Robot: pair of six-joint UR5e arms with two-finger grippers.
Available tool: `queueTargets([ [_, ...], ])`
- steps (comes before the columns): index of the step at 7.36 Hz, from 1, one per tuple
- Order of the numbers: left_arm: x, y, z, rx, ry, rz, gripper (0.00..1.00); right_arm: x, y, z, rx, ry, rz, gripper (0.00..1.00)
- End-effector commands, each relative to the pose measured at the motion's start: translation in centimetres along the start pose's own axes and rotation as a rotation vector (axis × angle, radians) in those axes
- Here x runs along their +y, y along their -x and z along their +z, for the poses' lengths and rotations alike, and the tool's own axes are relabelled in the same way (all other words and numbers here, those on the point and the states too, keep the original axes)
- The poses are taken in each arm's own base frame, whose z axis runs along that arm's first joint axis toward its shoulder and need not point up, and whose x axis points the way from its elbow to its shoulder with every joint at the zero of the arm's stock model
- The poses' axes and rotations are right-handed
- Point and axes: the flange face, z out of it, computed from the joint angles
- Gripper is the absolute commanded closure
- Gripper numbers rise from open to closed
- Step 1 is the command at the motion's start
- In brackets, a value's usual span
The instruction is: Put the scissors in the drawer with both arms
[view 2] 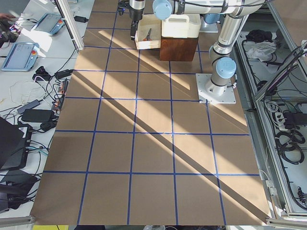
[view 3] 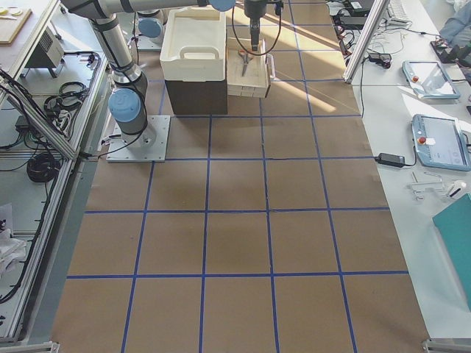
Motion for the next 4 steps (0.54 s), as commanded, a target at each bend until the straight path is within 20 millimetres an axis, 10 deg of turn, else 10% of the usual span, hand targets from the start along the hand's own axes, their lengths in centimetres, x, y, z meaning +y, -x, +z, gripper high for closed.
queueTargets([
  [1,0.8,0.42,-0.2,0.005,0.035,-0.032,0.0,-0.01,0.0,0.16,-0.001,0.005,0.0,0.0],
  [4,1.37,0.59,-1.17,0.003,0.018,-0.037,0.0,0.1,0.05,-0.19,-0.006,-0.003,-0.005,0.0],
])
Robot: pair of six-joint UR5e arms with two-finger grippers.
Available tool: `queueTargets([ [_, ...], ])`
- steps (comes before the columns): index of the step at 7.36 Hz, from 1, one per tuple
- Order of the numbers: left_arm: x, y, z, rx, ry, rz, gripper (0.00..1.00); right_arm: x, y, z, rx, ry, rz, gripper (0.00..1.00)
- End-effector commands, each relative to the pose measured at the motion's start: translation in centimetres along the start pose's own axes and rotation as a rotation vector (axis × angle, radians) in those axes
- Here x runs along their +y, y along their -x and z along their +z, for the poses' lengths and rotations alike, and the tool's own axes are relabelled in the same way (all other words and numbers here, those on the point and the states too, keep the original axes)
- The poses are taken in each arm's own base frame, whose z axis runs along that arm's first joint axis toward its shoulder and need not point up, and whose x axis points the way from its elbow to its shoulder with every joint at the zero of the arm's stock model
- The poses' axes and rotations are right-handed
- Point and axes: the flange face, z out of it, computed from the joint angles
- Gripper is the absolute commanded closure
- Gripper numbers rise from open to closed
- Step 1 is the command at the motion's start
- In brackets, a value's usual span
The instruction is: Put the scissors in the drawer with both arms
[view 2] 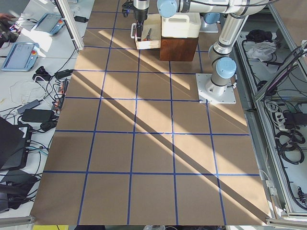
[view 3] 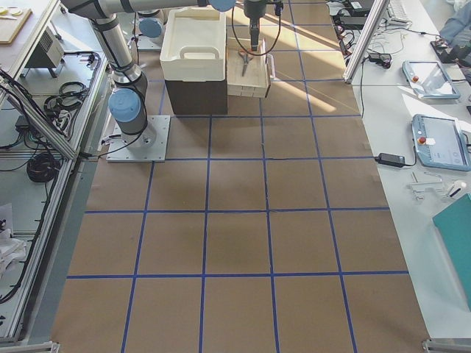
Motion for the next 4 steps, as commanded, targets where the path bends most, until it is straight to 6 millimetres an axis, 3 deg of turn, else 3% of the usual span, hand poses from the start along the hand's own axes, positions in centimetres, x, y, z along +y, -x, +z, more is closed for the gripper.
queueTargets([
  [1,0.26,0.0,0.04,0.002,0.002,-0.001,0.0,-0.01,0.08,-0.2,-0.008,-0.007,-0.001,0.0],
  [4,0.53,-0.07,0.6,0.005,0.004,-0.001,0.0,0.14,0.18,-0.28,-0.011,-0.009,-0.006,0.0],
])
